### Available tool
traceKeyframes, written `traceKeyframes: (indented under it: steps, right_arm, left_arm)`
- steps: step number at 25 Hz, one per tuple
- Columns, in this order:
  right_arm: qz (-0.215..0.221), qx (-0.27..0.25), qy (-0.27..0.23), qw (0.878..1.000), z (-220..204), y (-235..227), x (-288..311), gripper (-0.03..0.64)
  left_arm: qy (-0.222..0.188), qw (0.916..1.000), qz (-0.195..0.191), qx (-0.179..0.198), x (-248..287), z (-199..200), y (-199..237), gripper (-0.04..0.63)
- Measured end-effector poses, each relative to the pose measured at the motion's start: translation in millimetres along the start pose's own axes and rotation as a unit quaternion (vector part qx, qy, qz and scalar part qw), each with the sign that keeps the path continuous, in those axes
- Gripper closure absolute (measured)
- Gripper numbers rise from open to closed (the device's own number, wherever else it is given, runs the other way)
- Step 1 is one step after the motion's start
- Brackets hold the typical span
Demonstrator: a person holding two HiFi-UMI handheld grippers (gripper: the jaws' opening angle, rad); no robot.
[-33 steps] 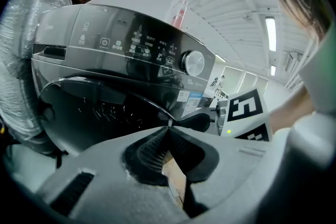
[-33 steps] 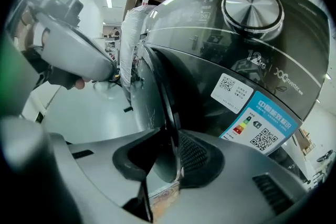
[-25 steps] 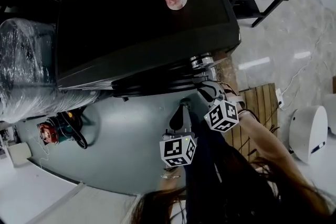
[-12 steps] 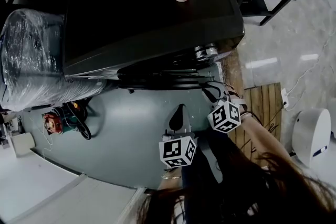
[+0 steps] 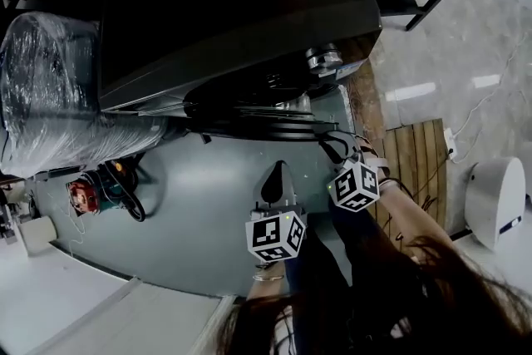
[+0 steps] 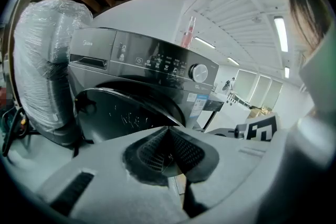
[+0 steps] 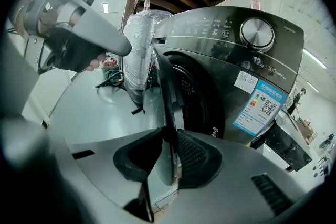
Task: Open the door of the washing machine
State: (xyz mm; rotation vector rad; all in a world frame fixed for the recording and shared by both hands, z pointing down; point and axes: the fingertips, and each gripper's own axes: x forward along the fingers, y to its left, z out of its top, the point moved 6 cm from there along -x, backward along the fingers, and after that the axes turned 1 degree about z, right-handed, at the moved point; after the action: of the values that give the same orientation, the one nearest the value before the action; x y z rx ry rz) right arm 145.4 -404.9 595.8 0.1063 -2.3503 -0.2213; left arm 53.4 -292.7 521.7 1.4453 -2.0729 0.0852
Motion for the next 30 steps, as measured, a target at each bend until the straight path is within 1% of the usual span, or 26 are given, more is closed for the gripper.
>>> traceKeyframes:
  steps: [7, 14, 23, 30]
  right_arm:
    - [-0.019, 0.016, 0.018, 1.0, -1.4, 23.1, -6.8, 0.538]
    - [-0.029, 0.029, 0.031, 0.999, -1.3, 47.0, -12.0, 0.54]
    - [-0.06, 0.051, 0.045, 0.996, -1.3, 68.6, -15.8, 0.538]
    - [-0.084, 0.065, 0.056, 0.993, -0.8, 87.4, -18.0, 0.537]
  left_arm:
    - [0.008, 0.9997, -0.018, 0.012, -17.3, -5.5, 8.6, 0.583]
    - [0.016, 0.9992, -0.03, 0.02, -34.9, -8.7, 27.8, 0.582]
    - [0.022, 0.997, -0.064, 0.038, -51.5, -12.3, 43.0, 0.583]
    - [0.027, 0.9947, -0.086, 0.05, -65.7, -17.4, 62.5, 0.583]
